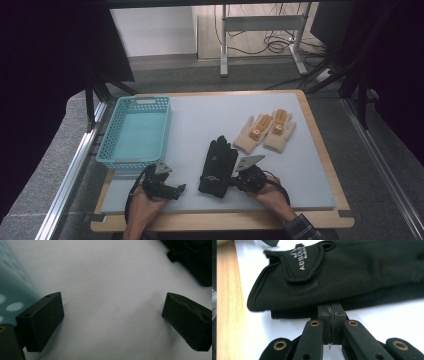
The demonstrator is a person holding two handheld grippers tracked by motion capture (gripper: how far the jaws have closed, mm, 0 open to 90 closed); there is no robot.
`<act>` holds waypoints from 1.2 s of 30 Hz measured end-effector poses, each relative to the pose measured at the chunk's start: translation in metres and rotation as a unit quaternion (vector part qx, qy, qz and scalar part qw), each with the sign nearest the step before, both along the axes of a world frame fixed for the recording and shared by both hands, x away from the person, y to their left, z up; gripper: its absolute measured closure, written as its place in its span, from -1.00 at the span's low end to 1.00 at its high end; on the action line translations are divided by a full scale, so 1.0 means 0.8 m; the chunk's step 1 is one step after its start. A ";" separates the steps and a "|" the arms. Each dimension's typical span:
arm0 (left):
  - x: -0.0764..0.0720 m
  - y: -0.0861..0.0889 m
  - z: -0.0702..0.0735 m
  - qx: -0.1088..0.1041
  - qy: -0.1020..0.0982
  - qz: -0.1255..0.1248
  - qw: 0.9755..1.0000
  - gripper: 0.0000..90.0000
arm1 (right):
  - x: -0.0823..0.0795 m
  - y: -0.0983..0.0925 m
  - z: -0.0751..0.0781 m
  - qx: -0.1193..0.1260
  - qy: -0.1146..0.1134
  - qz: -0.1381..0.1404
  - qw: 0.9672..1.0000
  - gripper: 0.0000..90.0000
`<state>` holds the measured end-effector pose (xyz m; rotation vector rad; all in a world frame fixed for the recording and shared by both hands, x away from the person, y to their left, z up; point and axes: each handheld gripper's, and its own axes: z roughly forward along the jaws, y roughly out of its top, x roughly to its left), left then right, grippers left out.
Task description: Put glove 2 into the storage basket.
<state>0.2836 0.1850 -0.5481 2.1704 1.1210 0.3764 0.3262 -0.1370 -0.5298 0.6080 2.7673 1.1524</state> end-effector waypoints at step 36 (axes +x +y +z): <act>-0.004 0.006 -0.006 -0.017 -0.019 -0.007 1.000 -0.88 | 0.018 -0.079 0.035 0.011 -0.054 -0.146 0.988 -0.40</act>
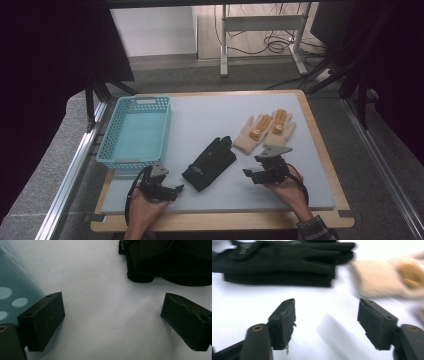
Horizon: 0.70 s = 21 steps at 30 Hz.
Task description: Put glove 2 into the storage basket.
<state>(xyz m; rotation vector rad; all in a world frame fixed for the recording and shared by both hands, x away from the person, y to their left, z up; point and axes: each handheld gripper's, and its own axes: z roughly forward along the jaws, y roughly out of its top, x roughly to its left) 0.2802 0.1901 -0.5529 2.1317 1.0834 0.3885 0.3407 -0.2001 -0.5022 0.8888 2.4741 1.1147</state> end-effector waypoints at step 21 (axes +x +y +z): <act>0.000 0.001 0.001 -0.002 0.003 -0.001 1.000 -0.88 | 0.007 -0.045 -0.038 -0.030 -0.002 -0.073 0.997 -0.64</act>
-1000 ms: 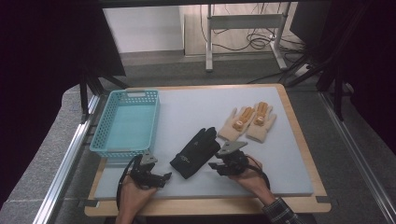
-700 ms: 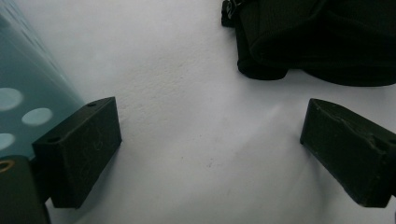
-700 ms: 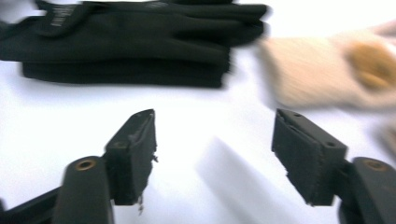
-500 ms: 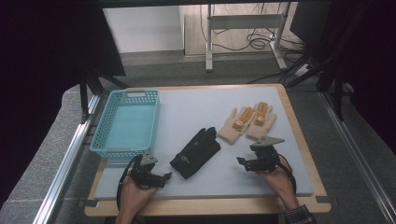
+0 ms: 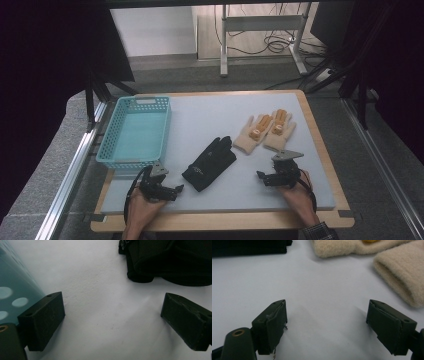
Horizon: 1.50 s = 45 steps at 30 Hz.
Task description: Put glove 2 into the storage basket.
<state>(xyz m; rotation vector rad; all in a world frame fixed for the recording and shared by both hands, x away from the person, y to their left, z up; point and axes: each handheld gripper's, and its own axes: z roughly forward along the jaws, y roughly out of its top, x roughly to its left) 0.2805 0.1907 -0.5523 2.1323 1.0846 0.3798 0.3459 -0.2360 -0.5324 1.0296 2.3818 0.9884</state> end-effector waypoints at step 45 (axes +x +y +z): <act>0.095 -0.147 0.028 0.061 0.085 -0.026 0.994 -1.00 | 0.000 0.000 -0.001 0.002 -0.001 -0.001 1.000 -0.64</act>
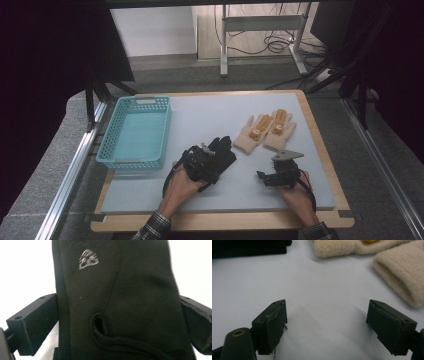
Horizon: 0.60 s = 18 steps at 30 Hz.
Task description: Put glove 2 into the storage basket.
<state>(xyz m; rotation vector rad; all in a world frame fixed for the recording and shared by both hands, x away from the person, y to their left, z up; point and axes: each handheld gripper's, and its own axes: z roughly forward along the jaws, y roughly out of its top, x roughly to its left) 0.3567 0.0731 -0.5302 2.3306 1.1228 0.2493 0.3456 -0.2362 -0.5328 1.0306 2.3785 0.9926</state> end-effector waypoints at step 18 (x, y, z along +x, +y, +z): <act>-0.003 0.013 0.014 -0.005 -0.009 -0.009 1.000 0.30 | 0.000 0.000 0.000 0.000 0.000 0.000 1.000 -0.64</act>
